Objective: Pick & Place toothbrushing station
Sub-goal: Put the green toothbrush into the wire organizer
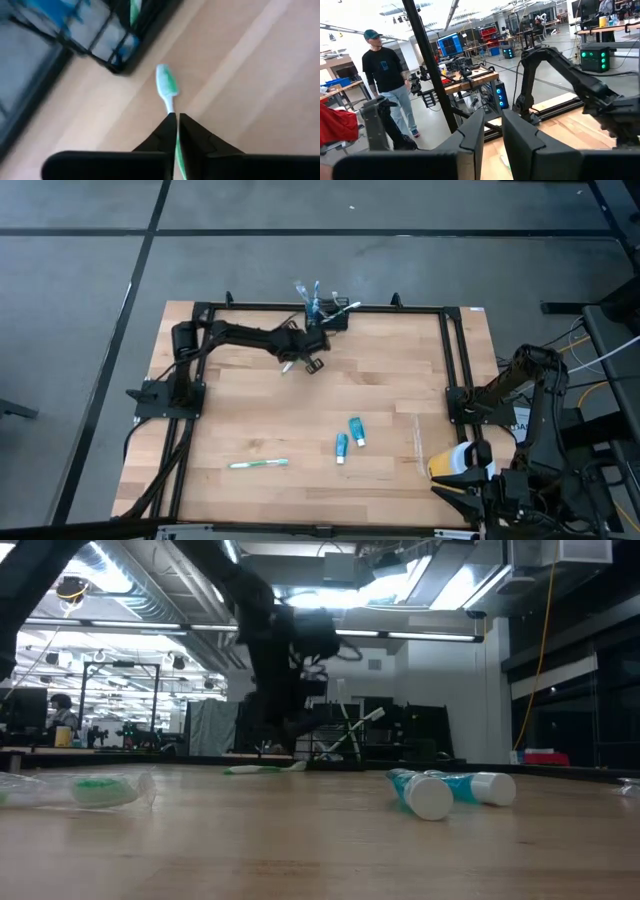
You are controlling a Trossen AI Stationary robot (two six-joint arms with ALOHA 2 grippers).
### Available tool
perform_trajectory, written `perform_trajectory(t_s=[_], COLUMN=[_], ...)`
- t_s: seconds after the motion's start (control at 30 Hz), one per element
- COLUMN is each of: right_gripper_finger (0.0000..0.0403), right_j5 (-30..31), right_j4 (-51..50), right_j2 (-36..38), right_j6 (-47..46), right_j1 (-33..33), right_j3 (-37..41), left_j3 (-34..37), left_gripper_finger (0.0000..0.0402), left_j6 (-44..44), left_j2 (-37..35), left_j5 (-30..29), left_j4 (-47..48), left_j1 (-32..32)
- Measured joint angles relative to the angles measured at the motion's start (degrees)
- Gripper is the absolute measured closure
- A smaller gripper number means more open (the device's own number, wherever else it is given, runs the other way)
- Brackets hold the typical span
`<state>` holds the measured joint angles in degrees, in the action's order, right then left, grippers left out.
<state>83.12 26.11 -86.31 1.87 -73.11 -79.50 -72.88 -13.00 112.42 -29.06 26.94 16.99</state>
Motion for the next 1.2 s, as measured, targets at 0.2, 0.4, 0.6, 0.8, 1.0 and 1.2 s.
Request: perform_trajectory(t_s=[0.2,0.4,0.6,0.8,1.0,1.2], right_gripper_finger=[0.0333,0.0333,0.0333,0.0333,0.0333,0.0333], right_j5=[0.2,-0.8,-2.8,-3.2,-3.2,-3.2], right_j4=[0.5,1.1,1.3,1.3,1.3,1.3], right_j2=[-0.4,-0.4,-0.4,-0.4,-0.7,-0.7], right_j6=[0.1,0.2,0.2,-0.5,-0.9,-1.2], right_j1=[0.0,0.0,0.1,0.2,0.2,0.2], right_j3=[0.0,0.0,0.0,0.0,0.0,0.0], left_j3=[0.2,2.1,2.1,2.1,2.3,5.9], left_gripper_finger=[0.0323,0.0271,0.0252,0.0273,0.0289,0.029], left_j6=[-2.2,-8.3,-7.9,-8.3,-7.4,-8.6], left_j2=[-1.3,-1.3,-1.3,-1.3,-1.3,-1.7], left_j5=[-2.8,1.2,10.3,19.5,21.8,23.7], left_j4=[2.4,3.1,1.9,2.5,3.4,0.9], left_j1=[-2.9,0.7,5.4,9.0,9.4,8.0])
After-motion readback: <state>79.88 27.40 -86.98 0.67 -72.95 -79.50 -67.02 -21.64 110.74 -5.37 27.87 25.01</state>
